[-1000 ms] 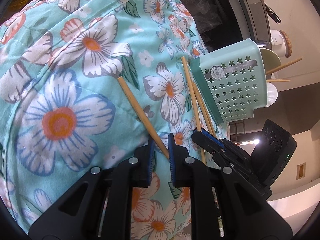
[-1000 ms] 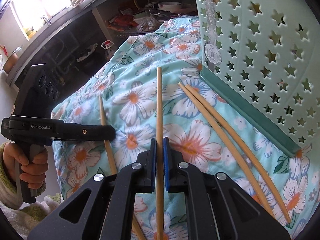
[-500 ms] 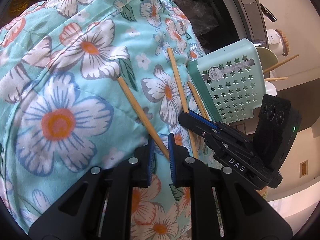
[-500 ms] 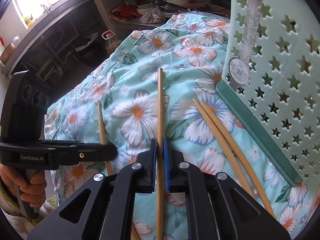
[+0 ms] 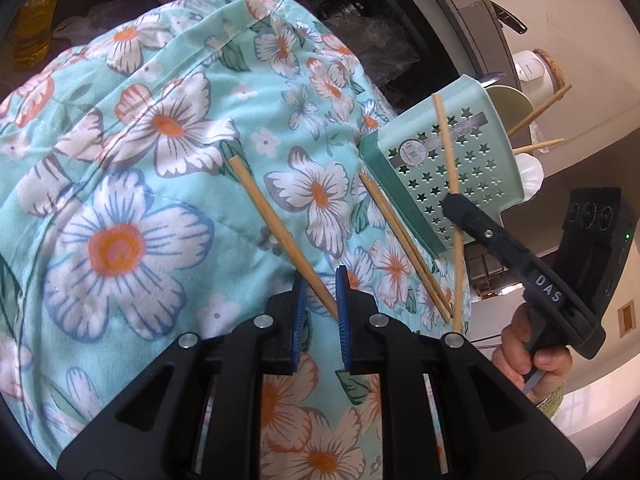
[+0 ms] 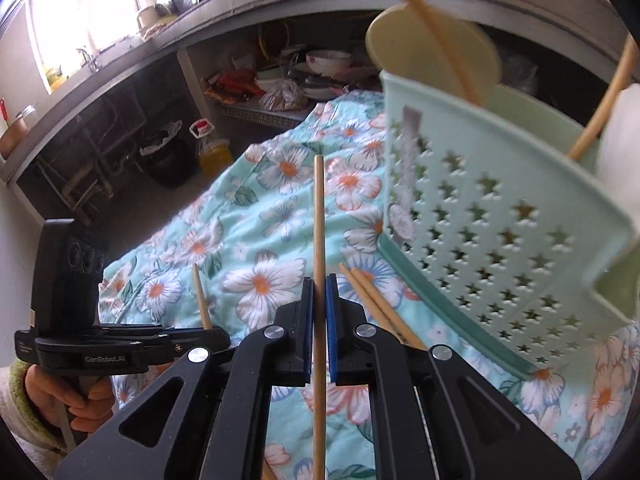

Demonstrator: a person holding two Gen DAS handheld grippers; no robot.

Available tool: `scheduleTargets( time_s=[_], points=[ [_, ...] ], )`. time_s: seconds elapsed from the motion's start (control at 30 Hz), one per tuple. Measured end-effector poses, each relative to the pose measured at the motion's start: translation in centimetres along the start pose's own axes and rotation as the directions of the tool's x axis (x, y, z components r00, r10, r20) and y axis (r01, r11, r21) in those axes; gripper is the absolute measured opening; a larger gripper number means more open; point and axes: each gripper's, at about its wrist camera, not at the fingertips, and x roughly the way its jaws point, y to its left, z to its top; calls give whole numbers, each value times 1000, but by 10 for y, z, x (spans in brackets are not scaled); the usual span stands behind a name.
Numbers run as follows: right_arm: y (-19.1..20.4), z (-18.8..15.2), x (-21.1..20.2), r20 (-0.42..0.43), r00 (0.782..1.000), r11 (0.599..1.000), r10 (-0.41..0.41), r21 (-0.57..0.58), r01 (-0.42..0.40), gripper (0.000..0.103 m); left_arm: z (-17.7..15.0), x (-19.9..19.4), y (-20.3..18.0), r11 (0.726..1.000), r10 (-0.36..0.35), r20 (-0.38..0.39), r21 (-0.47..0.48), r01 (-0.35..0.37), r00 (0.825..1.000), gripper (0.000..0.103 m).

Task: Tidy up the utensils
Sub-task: 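Lift both held chopsticks upright above the green holder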

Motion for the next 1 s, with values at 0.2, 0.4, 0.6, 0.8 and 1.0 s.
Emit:
scheduleTargets(
  time_s=[0.2,0.4,0.6,0.8,1.0],
  points=[
    [-25,-13,-65,171,984,995,-44,96,28,6,5,-28,-29,990,-3,101,138,-11,995,12],
    [-43,-33,-107,295,952,977,-80,211,17,6,12,-58,-73,953,-35,213,301,-31,976,8],
    [-51,-50,-118,325,941,959,-94,284,-3,6,19,-77,-120,900,-98,281,434,-35,955,5],
    [-58,-64,-127,359,928,947,-99,319,-22,6,26,-92,-167,841,-179,311,541,-19,934,5],
    [-65,-67,-135,380,920,946,-99,323,-32,6,44,-108,-227,761,-303,353,649,2,885,5]
  ],
)
